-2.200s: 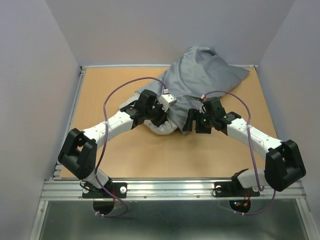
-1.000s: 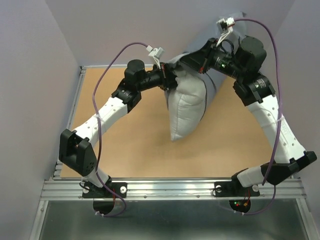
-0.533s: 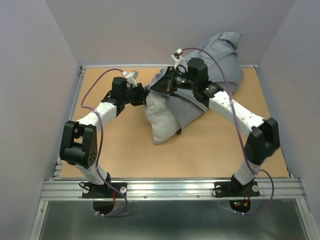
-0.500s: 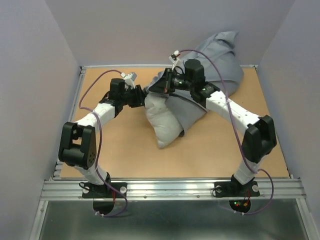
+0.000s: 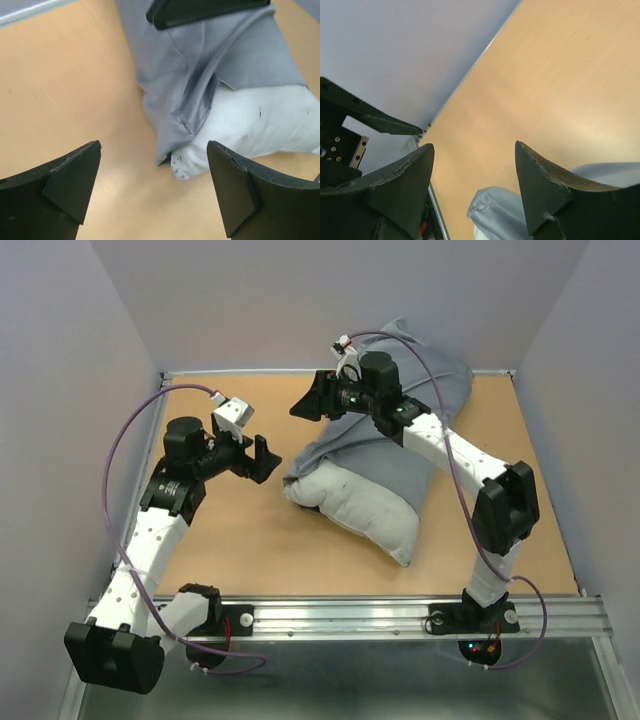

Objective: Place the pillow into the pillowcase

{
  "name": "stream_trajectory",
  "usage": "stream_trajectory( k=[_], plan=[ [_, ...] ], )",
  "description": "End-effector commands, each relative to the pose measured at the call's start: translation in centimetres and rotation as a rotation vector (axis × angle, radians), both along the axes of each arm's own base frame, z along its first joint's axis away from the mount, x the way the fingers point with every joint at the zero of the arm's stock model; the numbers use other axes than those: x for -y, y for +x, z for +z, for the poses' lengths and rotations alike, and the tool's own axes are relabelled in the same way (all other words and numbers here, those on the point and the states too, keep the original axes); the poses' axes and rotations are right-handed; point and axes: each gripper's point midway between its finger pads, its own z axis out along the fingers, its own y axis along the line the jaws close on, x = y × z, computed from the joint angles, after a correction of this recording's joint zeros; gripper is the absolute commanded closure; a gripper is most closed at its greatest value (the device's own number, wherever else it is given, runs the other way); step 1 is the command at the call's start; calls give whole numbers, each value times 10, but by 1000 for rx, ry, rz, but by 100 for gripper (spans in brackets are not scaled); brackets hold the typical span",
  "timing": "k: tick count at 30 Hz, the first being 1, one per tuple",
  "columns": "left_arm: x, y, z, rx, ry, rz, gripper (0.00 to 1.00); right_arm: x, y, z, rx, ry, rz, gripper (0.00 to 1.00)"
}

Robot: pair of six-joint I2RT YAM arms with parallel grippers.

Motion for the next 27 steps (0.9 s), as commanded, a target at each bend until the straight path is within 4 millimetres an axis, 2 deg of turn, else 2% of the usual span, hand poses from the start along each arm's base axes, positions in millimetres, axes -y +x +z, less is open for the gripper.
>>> stream_trajectory(
  k=[1,2,3,5,6,9,12,16,17,18,20,23,26,27],
  plan=[
    [21,-24,-21,-12,86,-130,1,44,-26,73,254,-138,-24,29],
    [40,-34,-24,-1,101,-183,1,56,-29,63,322,-230,-8,29],
    [49,-41,-31,14,114,-202,1,76,-42,39,272,-342,-19,30],
    [60,-44,-37,44,141,-198,1,102,-53,11,308,-498,1,31],
    [74,-49,-40,69,158,-210,1,121,-65,-9,277,-580,-5,32],
    [93,-52,-53,74,179,-225,1,146,-86,-38,283,-688,27,35],
    [103,-50,-62,57,180,-252,1,153,-92,-52,268,-724,46,38],
    [124,-55,-61,34,141,-308,1,153,-97,-78,243,-761,99,37],
    [127,-55,-66,14,145,-311,1,156,-102,-89,227,-776,115,37],
    [131,-54,-60,32,125,-312,1,156,-103,-93,226,-782,123,37],
    [139,-51,-64,5,122,-304,1,162,-106,-107,214,-817,129,37],
    [147,-50,-71,-24,112,-299,1,167,-101,-112,223,-847,108,37],
    [151,-44,-81,-45,119,-268,1,171,-91,-108,235,-870,57,55],
    [152,-41,-88,-73,120,-250,1,169,-90,-103,238,-859,48,65]
  ],
)
